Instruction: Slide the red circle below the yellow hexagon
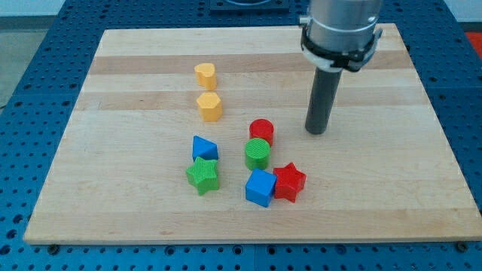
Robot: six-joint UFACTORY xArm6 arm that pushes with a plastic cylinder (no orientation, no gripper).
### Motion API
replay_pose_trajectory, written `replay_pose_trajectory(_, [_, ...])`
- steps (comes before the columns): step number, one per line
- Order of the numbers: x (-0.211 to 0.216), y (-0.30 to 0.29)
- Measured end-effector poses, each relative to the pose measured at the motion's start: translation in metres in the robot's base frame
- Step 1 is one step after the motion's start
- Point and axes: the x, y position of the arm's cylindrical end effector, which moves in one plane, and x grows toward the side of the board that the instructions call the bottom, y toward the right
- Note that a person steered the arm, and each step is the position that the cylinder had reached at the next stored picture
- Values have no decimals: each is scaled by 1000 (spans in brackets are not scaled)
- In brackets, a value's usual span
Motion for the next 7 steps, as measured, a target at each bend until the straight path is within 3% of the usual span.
replay_pose_trajectory(3, [14,-123])
replay_pose_trajectory(7, [-8,-128])
